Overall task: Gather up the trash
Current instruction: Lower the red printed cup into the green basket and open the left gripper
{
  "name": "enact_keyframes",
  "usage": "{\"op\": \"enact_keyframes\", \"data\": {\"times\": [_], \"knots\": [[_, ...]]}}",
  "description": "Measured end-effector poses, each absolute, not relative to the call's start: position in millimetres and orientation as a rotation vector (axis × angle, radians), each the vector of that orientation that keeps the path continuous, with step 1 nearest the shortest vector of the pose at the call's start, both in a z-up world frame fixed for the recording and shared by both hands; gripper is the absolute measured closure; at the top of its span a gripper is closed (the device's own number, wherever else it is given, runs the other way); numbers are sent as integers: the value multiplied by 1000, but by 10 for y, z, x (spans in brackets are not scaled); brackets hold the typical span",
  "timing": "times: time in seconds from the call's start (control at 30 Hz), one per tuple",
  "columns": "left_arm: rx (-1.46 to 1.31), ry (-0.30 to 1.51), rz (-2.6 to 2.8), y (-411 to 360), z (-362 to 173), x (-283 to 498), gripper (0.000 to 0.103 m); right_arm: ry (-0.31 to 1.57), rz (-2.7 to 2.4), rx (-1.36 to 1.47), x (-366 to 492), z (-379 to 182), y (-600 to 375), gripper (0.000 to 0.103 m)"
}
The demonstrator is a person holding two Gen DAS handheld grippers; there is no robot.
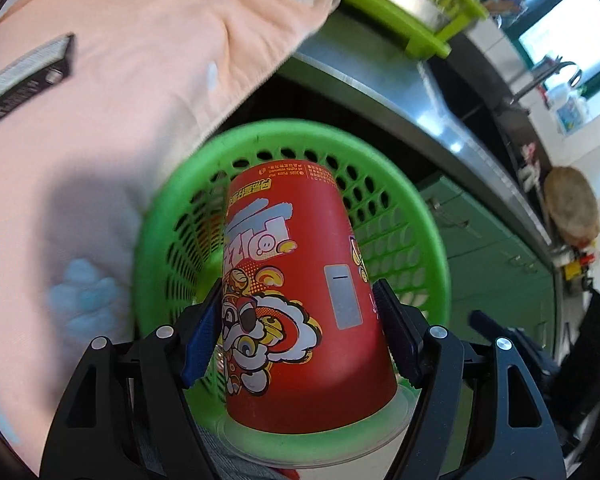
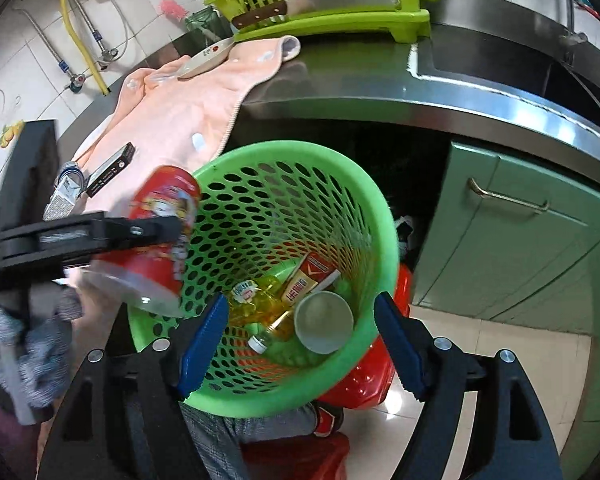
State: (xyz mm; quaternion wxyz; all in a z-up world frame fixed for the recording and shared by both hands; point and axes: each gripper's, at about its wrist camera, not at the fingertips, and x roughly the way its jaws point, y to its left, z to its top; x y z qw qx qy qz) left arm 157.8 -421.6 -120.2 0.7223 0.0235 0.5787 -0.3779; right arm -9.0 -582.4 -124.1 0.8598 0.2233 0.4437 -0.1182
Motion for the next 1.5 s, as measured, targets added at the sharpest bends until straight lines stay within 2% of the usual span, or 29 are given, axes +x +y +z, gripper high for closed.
{"op": "enact_keyframes", "data": {"times": [0.27,0.8,1.0,1.5], "knots": [[177,1293,-804,-4468,-1537,1559,30,952,-262,497,-157,-1379,-5902,31],[184,1238,-814,-4438,-1377,1519,30,938,-248,496,-119,-1317,-5844,31],[161,1168,-817,-4162,-1081,1426,30,916,-236,485,-105,-1199,-5765,31],[54,1016,-699,-2824,-466,1451,30,903,-114,406,280,-938,-5117,31]]}}
